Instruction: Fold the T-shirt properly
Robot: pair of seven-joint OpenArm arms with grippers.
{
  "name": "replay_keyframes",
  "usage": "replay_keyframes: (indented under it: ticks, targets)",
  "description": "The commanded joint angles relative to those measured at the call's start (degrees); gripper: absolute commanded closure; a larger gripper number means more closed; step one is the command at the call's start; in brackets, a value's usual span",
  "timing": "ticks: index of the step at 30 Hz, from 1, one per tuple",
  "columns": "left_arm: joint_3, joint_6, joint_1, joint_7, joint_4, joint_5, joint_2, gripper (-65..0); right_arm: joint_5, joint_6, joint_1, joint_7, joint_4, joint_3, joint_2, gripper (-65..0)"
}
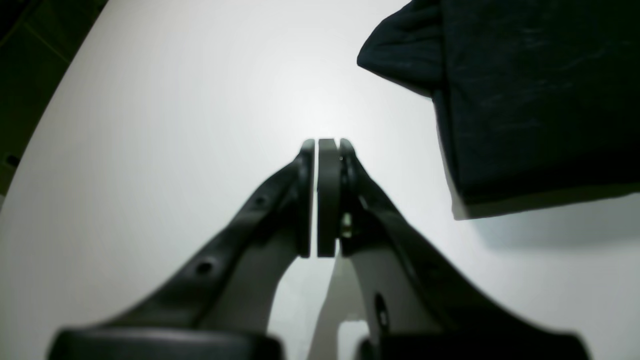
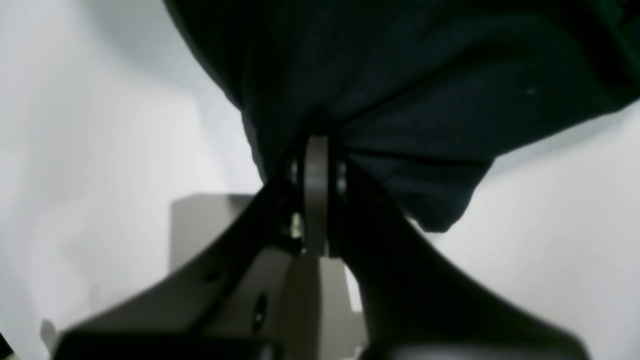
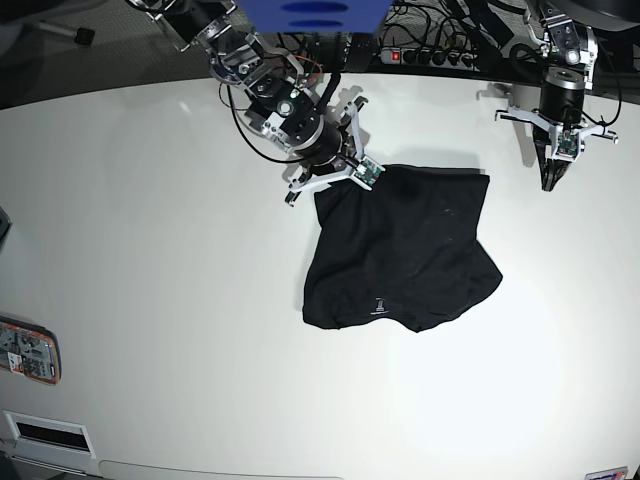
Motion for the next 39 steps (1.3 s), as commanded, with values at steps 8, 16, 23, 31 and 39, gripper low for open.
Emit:
replay_keyframes:
  ticks: [8, 16, 23, 31, 39]
  targets:
    - [-0.8, 0.4, -1.8, -1.5, 0.5, -0.7, -0.7, 0.0, 0.7, 0.6, -1.1, -0.3, 0.2, 0.2, -0.1, 0.0]
    - [-0.9, 0.4, -2.6, -10.3, -3.5, -0.8, -1.4, 0.0, 0.7, 0.5, -0.8, -0.2, 6.6, 1.9, 0.2, 0.0]
    - [-1.7, 0.3, -2.7, -39.1, -14.2, -0.6, -1.6, 0.0, 0.4, 0.5, -1.2, 7.5, 11.8, 9.8, 0.4, 0.0]
    - [-2.7, 0.2, 0.0, -46.5, -15.8, 12.6, -3.6, 0.0, 0.4, 0.5, -3.7, 35.5, 7.0, 23.0, 2.0, 0.0]
    - [-3.0, 0.4, -0.2, -46.5, -15.3, 14.6, -3.9, 0.0, 0.4, 0.5, -9.0, 76.3, -1.5, 41.5, 1.9, 0.0]
